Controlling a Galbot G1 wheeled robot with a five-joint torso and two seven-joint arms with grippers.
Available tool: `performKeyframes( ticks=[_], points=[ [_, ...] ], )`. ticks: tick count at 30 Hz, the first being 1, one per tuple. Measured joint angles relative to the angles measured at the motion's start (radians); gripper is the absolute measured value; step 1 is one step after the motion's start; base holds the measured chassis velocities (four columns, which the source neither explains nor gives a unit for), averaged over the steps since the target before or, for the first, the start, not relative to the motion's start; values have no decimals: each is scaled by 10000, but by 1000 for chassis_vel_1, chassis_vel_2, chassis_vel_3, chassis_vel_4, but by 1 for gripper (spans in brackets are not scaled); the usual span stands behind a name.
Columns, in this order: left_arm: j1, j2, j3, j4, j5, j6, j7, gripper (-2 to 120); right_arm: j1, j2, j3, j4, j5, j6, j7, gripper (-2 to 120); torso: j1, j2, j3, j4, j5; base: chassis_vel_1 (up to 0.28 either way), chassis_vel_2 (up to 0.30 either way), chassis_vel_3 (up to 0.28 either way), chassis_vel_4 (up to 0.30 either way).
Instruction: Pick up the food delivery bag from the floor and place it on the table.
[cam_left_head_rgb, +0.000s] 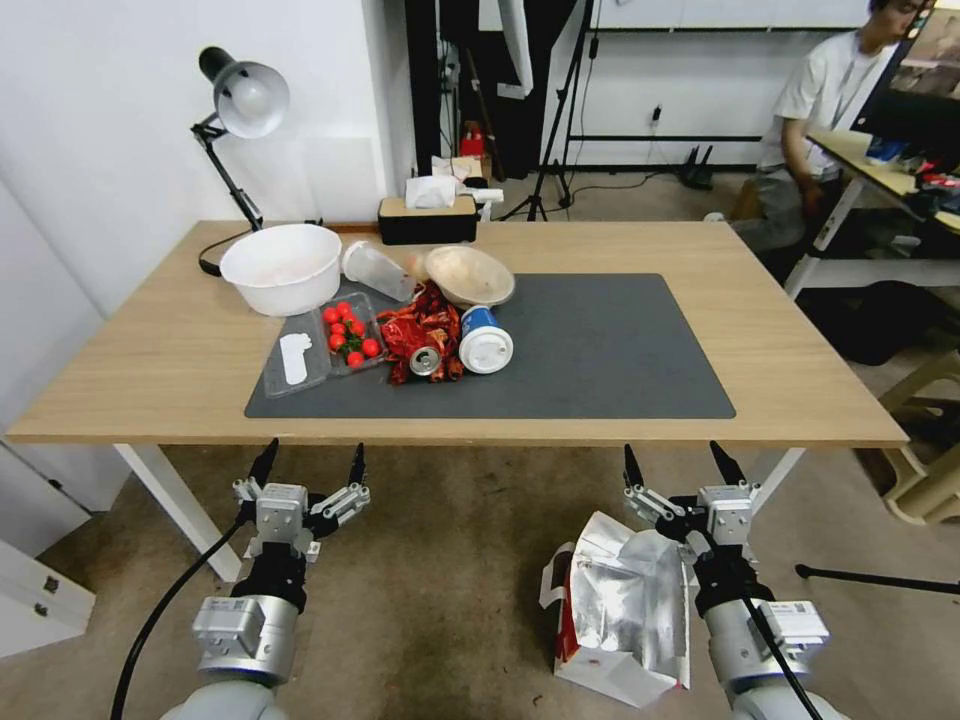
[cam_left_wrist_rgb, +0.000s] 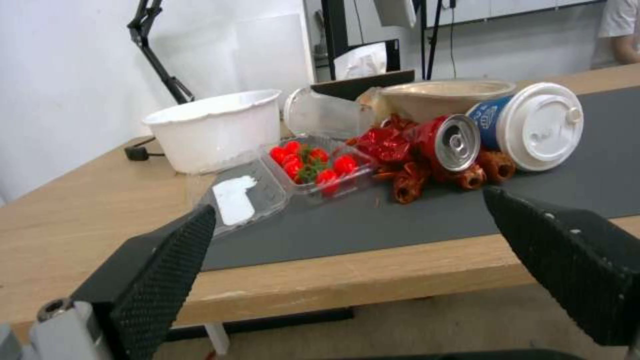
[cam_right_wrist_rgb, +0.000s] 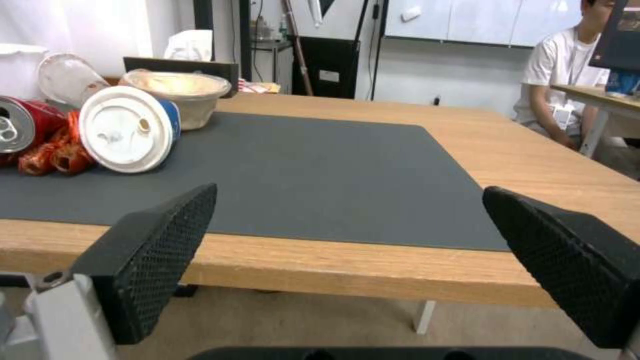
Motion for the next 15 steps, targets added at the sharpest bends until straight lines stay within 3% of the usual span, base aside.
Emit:
performKeyframes(
  ticks=[15],
  points=[
    [0,0,0,0,0,0,0,100,0,0,0,0,0,0,0,100,-1,0,0,0,0,0,0,0,0]
  ],
)
